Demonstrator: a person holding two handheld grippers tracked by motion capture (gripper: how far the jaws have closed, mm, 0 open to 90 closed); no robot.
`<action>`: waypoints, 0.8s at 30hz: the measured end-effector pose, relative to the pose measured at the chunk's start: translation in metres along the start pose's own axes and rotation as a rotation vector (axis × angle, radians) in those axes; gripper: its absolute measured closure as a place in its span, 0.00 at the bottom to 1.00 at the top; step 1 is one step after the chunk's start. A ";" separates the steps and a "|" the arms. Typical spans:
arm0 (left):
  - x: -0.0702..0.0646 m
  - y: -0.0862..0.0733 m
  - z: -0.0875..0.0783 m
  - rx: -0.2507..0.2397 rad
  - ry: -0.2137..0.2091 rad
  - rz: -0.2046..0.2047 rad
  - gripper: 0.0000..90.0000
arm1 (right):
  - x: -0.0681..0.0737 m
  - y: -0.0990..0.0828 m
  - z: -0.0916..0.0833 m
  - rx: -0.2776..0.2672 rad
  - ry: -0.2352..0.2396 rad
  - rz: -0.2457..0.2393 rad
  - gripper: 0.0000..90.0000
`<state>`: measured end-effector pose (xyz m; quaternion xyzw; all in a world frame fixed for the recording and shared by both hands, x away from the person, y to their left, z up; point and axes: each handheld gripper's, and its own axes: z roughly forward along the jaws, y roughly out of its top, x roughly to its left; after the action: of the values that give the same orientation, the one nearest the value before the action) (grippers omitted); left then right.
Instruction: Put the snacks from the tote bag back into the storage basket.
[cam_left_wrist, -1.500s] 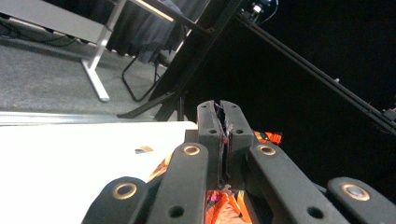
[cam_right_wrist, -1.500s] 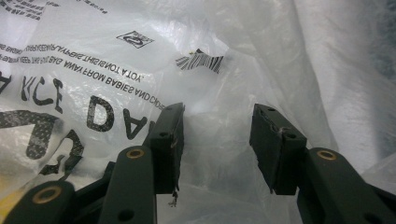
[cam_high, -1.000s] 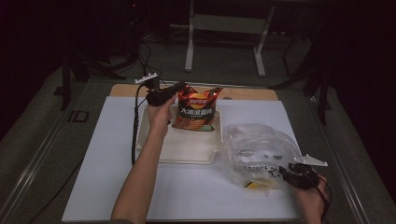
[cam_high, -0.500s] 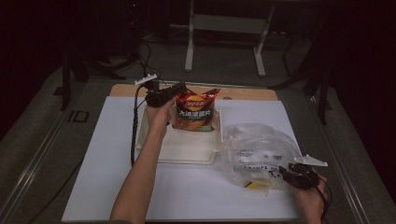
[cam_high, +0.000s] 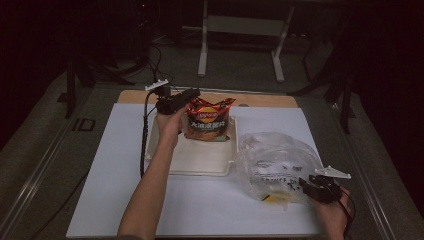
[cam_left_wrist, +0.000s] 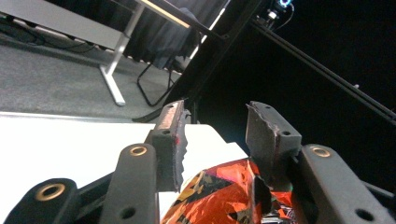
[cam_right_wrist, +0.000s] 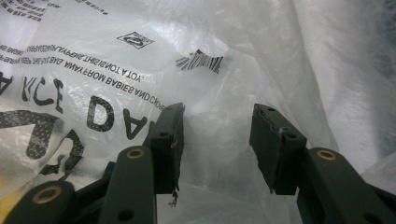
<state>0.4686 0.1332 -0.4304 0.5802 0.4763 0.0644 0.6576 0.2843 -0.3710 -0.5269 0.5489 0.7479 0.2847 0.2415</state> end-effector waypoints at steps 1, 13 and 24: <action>0.000 0.000 0.001 0.001 0.003 0.001 0.62 | 0.000 0.000 0.000 -0.001 0.000 0.001 0.61; 0.002 0.004 0.009 0.007 0.057 0.010 0.88 | -0.001 -0.001 0.000 -0.010 0.003 0.003 0.61; 0.006 0.004 0.015 -0.021 0.132 -0.040 0.97 | -0.001 -0.002 0.000 -0.013 0.008 0.005 0.61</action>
<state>0.4844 0.1283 -0.4321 0.5582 0.5296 0.0943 0.6317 0.2835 -0.3726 -0.5280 0.5482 0.7456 0.2924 0.2410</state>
